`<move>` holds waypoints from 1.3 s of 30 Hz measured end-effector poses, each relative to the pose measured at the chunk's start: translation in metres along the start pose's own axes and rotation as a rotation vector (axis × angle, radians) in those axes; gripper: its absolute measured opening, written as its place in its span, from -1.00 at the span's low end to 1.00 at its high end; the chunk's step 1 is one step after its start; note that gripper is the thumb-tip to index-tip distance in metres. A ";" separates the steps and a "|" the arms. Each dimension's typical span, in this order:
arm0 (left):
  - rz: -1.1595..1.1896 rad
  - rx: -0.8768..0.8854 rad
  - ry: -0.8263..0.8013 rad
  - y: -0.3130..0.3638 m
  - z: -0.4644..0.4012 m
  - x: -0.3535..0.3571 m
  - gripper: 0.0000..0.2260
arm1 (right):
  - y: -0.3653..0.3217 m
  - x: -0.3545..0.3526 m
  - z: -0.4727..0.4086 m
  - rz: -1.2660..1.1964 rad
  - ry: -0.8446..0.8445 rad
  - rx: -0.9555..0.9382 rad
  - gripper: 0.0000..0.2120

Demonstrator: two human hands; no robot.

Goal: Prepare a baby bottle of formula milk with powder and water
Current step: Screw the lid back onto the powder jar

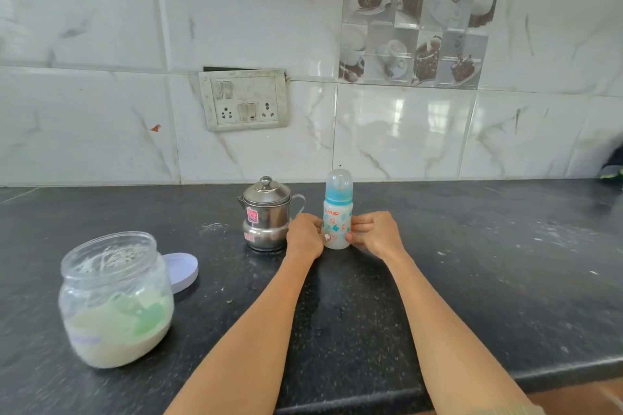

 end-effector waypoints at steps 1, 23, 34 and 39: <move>-0.003 -0.002 0.001 0.000 -0.005 0.002 -0.69 | 0.002 0.001 -0.005 -0.003 0.005 0.000 -0.58; 0.278 0.283 0.690 0.008 0.198 -0.149 -0.28 | -0.048 0.053 0.150 -0.158 -0.116 -0.110 -0.35; 0.137 -0.161 0.488 -0.087 0.196 -0.222 0.35 | -0.093 0.164 0.166 0.122 -0.283 -0.200 -0.20; 0.056 -0.117 0.375 -0.106 0.181 -0.221 0.24 | -0.100 0.200 0.145 0.200 -0.347 -0.213 -0.33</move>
Point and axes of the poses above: each hand's wrist, its own z-axis away from the middle knuckle, its own x-axis out of the palm, y = z × x, the point moved 6 cm from there along -z, towards the middle knuckle, and after that the axes turned 4 degrees about y, right-handed, at the moved point
